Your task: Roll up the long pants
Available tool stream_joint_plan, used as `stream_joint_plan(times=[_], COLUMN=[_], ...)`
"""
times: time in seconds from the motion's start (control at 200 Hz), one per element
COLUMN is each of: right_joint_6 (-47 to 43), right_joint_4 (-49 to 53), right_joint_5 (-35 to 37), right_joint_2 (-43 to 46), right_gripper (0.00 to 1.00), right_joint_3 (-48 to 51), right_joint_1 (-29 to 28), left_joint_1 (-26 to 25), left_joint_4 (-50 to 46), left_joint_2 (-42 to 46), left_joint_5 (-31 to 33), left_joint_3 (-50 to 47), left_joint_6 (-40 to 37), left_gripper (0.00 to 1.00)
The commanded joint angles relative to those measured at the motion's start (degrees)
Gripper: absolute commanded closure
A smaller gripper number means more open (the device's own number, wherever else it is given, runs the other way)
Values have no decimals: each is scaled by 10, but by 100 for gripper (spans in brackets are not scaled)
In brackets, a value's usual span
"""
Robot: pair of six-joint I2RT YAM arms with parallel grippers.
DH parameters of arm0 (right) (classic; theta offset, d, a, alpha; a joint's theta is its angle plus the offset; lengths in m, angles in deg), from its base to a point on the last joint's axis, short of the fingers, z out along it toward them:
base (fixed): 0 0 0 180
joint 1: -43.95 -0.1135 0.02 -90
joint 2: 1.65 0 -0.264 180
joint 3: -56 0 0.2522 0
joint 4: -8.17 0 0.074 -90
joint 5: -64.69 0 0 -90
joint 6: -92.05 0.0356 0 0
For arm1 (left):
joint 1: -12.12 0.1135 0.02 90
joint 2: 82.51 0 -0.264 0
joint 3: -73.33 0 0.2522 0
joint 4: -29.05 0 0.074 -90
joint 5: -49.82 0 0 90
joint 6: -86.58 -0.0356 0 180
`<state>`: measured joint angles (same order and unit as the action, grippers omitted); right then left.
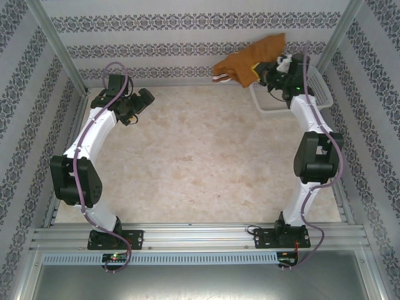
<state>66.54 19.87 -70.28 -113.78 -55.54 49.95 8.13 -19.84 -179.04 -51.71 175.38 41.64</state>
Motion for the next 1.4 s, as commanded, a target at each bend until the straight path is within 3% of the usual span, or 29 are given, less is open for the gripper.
stream_joint_plan(times=[0.0, 0.25, 0.53, 0.679, 0.894, 1.049, 1.084, 1.144, 1.194, 1.399], right_joint_6=[26, 4, -43, -75, -169, -178, -175, -172, -173, -236], right_joint_4=[-98, -102, -57, -28, 130, 168, 172, 196, 232, 341], right_joint_5=[24, 65, 88, 108, 163, 180, 183, 189, 191, 236], right_joint_2=[-7, -43, -143, -209, -290, -334, -341, -355, -367, -314], right_gripper=[100, 100, 100, 100, 100, 100, 85, 38, 5, 2], right_joint_3=[-7, 20, -39, -109, -280, -358, -370, -396, -426, -412], right_joint_1=[46, 97, 99, 100, 101, 101, 100, 100, 100, 89], left_joint_1=[13, 34, 51, 59, 74, 78, 78, 78, 78, 78], left_joint_4=[-5, -4, 8, 14, 7, 2, 3, 5, 3, -12], left_joint_2=[14, -6, -76, -112, -151, -166, -168, -171, -174, -167], left_joint_5=[-10, -32, -62, -76, -84, -87, -88, -90, -93, -99], left_joint_3=[-5, 4, 33, 54, 91, 111, 113, 115, 120, 133], left_joint_6=[-32, -42, -36, -36, -43, -42, -41, -38, -36, -47], left_gripper=[0, 0, 0, 0, 0, 0, 0, 0, 0, 0])
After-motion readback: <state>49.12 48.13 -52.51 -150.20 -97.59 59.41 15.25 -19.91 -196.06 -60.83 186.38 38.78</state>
